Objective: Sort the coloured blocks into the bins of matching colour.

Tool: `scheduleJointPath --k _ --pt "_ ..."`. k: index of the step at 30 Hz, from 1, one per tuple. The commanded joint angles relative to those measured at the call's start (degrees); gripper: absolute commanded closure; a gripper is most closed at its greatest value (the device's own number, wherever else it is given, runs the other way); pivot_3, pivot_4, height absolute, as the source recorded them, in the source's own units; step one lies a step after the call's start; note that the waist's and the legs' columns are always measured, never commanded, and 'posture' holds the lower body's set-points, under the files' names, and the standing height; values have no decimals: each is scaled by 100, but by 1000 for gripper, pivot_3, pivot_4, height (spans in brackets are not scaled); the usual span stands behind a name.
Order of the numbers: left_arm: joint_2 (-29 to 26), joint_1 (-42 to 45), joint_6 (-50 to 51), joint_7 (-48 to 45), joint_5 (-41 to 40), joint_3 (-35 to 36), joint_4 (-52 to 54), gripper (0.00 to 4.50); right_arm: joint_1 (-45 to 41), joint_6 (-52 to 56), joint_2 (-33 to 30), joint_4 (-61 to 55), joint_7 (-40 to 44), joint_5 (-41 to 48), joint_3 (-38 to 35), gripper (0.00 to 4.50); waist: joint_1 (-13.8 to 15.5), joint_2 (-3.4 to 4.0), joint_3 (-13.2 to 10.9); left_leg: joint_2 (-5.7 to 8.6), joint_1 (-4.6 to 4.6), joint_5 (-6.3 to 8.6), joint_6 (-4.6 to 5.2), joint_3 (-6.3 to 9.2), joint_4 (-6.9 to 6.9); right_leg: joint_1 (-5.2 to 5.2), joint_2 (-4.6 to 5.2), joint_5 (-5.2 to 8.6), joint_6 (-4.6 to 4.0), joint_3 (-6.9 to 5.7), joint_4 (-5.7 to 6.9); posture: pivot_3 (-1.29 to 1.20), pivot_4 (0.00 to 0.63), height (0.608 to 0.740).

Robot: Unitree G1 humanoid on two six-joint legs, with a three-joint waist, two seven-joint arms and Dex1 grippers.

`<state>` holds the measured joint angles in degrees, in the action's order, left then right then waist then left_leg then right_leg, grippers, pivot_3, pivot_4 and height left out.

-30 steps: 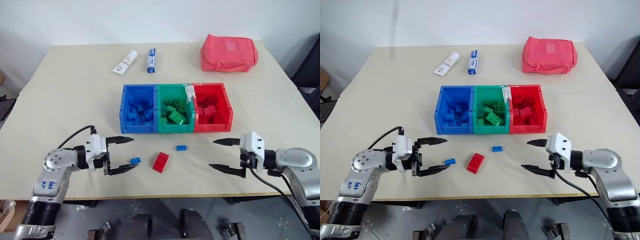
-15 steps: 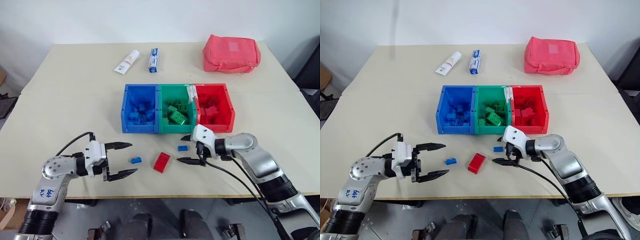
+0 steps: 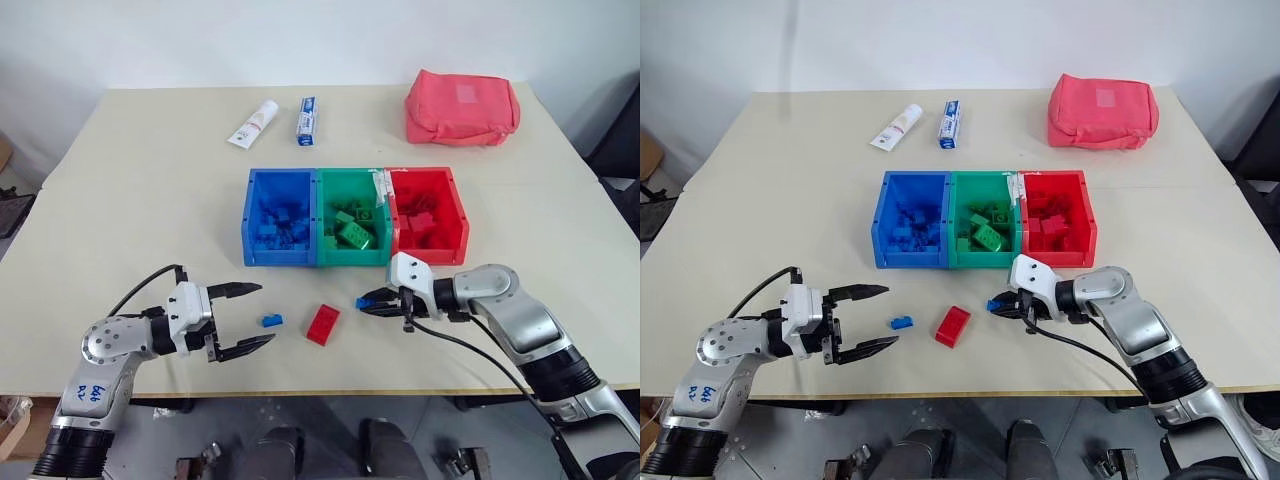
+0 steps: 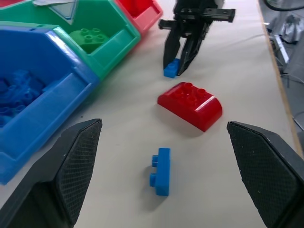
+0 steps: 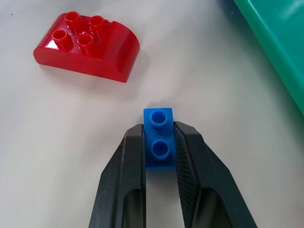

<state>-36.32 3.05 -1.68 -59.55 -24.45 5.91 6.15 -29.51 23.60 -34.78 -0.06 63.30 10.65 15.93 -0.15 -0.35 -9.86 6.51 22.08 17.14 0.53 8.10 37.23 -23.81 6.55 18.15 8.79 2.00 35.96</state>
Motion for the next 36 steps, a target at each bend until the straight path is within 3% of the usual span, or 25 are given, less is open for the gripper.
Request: scheduleJointPath --k 1,4,8,15,17,23,27,31,36 --pt "109 -117 51 344 -235 439 138 0 -602 657 628 -499 -489 539 -393 4057 -49 1 -1 -8 0 2 -5 -7 -1 -6 0 -1 -3 8 2 0 150 740" --pt "174 -266 102 505 -333 689 120 0 -1231 1190 1241 -513 -989 604 -394 4057 -139 1 -1 -29 1 2 -22 -8 -8 -17 -5 -2 -19 6 9 0 150 740" --pt "264 -378 58 614 -313 791 46 0 -2005 1005 2011 289 -1696 232 -263 4057 -145 1 0 -31 2 4 -27 -9 -10 -34 -6 -2 -32 -8 35 0 150 740" --pt "425 -382 44 709 -264 742 81 0 -2659 359 2564 1719 -2305 -242 -321 4057 -145 1 0 -13 8 2 -22 -16 -5 -53 -9 -6 -39 -14 89 0 150 740" --pt "440 -371 52 744 -269 750 86 0 -2673 305 2571 1771 -2259 -221 -346 3320 -158 1 0 -15 8 2 -22 -20 -9 -59 -9 -6 -39 -14 91 0 150 740" --pt "398 -337 128 741 -319 764 83 0 -2329 269 2242 1145 -1805 58 -514 1306 -183 1 0 -27 10 3 -24 -41 -14 -73 -9 -6 -39 -12 93 0 150 740" --pt "311 -271 217 662 -348 781 47 0 -1544 -160 1591 294 -1165 402 -839 48 -148 0 0 -25 11 4 -22 -42 -12 -72 -8 -6 -39 -12 92 0 150 740" --pt "152 -159 295 494 -354 814 -68 0 -675 -929 889 -366 -282 885 -1245 48 -99 -1 0 -18 13 8 -13 -49 -4 -66 -6 -7 -38 -11 80 0 150 740" --pt "-287 8 34 -195 -228 810 -557 0 990 -1803 -325 -793 1444 1690 -2067 48 -81 -1 1 -32 10 10 -14 -64 -10 -63 -7 -7 -37 -8 49 0 150 740"
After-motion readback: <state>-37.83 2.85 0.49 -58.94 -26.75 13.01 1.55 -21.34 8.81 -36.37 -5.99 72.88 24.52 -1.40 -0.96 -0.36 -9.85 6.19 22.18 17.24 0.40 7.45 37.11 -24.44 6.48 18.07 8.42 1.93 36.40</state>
